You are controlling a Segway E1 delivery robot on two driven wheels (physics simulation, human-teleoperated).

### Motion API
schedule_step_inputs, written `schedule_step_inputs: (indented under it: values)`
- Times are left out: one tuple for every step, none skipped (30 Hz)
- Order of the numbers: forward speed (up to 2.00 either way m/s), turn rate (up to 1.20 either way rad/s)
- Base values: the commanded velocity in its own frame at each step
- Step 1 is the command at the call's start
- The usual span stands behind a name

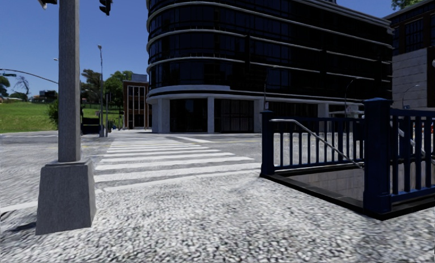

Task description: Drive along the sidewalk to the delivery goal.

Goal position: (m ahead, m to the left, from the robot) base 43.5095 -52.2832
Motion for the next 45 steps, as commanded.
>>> schedule_step_inputs:
  values:
    - [2.0,0.41]
    - [2.0,0.41]
    - [2.0,0.41]
    - [2.0,0.41]
    - [2.0,0.41]
    - [2.0,0.34]
    - [2.0,0.21]
    - [2.0,0.15]
    - [2.0,0.14]
    - [2.0,0.14]
    - [2.0,0.14]
    - [2.0,0.13]
    - [2.0,0.13]
    - [2.0,0.13]
    - [2.0,0.13]
    - [2.0,0.13]
    - [2.0,0.13]
    - [2.0,0.13]
    - [2.0,0.13]
    - [2.0,0.13]
    - [2.0,0.13]
    - [2.0,0.13]
    - [2.0,0.15]
    - [2.0,0.22]
    - [2.0,0.25]
    - [2.0,0.26]
    - [2.0,0.26]
    - [2.0,0.26]
    - [2.0,0.26]
    - [2.0,0.26]
    - [2.0,0.26]
    - [2.0,0.26]
    - [2.0,0.26]
    - [2.0,0.26]
    - [2.0,0.26]
    - [2.0,0.26]
    - [2.0,0.26]
    - [2.0,0.26]
    - [2.0,0.27]
    - [2.0,0.27]
    - [2.0,0.28]
    - [2.0,0.29]
    - [2.0,0.29]
    - [2.0,0.3]
    - [2.0,0.3]
